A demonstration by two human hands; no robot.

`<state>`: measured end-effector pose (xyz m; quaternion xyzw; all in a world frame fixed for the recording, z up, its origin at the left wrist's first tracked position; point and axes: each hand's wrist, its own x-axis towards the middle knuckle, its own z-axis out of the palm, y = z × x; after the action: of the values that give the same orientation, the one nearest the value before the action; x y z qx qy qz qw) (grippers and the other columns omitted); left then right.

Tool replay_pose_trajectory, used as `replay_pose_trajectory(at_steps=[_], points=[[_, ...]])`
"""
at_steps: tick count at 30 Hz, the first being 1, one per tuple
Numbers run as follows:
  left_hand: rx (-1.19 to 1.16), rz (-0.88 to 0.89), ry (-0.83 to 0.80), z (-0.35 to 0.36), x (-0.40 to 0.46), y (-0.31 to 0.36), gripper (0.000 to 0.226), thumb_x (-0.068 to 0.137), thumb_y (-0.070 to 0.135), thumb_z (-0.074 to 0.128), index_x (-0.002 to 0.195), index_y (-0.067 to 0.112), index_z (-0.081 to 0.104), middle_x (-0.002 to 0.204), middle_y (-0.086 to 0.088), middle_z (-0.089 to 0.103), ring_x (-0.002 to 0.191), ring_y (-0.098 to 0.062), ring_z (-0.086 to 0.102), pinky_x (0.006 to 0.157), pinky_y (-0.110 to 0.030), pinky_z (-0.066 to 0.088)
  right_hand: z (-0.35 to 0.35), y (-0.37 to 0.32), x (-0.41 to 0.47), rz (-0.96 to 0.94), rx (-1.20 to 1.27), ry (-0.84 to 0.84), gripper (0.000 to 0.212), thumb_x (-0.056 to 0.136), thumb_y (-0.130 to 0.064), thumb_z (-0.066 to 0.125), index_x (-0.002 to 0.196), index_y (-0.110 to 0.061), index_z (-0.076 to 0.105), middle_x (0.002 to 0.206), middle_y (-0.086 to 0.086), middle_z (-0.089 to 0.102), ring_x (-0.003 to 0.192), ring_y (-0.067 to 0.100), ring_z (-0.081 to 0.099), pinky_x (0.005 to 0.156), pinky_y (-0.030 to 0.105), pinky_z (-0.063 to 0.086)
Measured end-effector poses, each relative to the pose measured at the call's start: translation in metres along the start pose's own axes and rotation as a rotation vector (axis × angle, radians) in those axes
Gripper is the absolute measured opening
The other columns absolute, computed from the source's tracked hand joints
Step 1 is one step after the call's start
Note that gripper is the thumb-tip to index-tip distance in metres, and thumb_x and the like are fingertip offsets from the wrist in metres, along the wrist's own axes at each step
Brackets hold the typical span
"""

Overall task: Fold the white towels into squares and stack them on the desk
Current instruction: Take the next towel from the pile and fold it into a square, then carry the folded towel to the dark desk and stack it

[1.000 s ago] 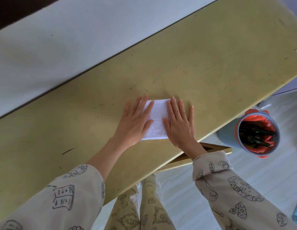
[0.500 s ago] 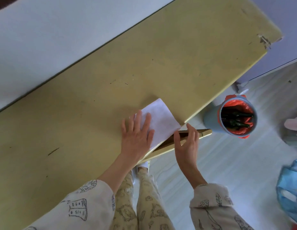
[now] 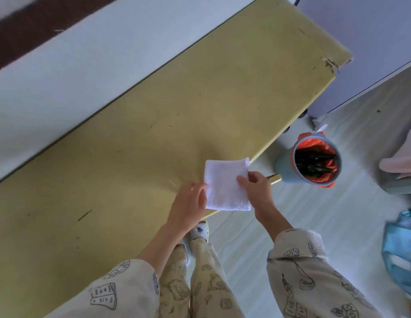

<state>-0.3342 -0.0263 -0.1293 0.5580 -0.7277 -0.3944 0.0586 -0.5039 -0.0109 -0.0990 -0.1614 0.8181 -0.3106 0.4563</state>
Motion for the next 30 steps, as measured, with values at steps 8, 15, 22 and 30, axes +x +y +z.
replay_pose_trajectory(at_steps=[8, 15, 22, 30], points=[[-0.218, -0.185, 0.187, -0.102, -0.053, -0.009, 0.029, 0.096, 0.013, 0.042, 0.120, 0.009, 0.057, 0.120, -0.008, 0.060, 0.108, -0.022, 0.057, 0.084, -0.015, 0.034, 0.022, -0.092, -0.070, -0.530, -0.491, -0.250, 0.019, 0.084, -0.018, 0.061, 0.101, -0.009, 0.065, 0.087, -0.001, 0.064, 0.079, 0.015, 0.056, 0.069, 0.021, 0.038], [-0.445, -0.433, 0.613, -0.146, -0.155, -0.018, 0.032, 0.093, 0.021, 0.047, 0.109, -0.002, 0.062, 0.104, -0.023, 0.065, 0.091, -0.033, 0.061, 0.076, -0.032, 0.041, 0.062, -0.134, -0.153, -0.821, -0.687, -0.607, 0.016, 0.084, -0.021, 0.063, 0.097, -0.013, 0.063, 0.084, -0.004, 0.060, 0.081, 0.016, 0.054, 0.070, 0.022, 0.036], [-0.547, -0.680, 0.952, -0.113, -0.309, -0.017, 0.020, 0.093, 0.008, 0.048, 0.107, 0.008, 0.063, 0.085, -0.006, 0.064, 0.078, -0.023, 0.061, 0.085, -0.037, 0.051, 0.089, -0.113, -0.273, -1.168, -0.918, -1.057, 0.015, 0.085, -0.022, 0.062, 0.098, -0.012, 0.063, 0.088, -0.005, 0.060, 0.081, 0.012, 0.055, 0.060, 0.012, 0.037], [-0.596, -1.056, 1.354, -0.014, -0.515, 0.020, 0.022, 0.095, 0.012, 0.046, 0.108, 0.012, 0.063, 0.098, -0.003, 0.066, 0.088, -0.022, 0.064, 0.080, -0.025, 0.045, 0.101, 0.007, -0.433, -1.454, -1.130, -1.503, 0.010, 0.081, -0.016, 0.064, 0.076, -0.016, 0.055, 0.073, 0.000, 0.055, 0.069, 0.013, 0.048, 0.060, 0.025, 0.033]])
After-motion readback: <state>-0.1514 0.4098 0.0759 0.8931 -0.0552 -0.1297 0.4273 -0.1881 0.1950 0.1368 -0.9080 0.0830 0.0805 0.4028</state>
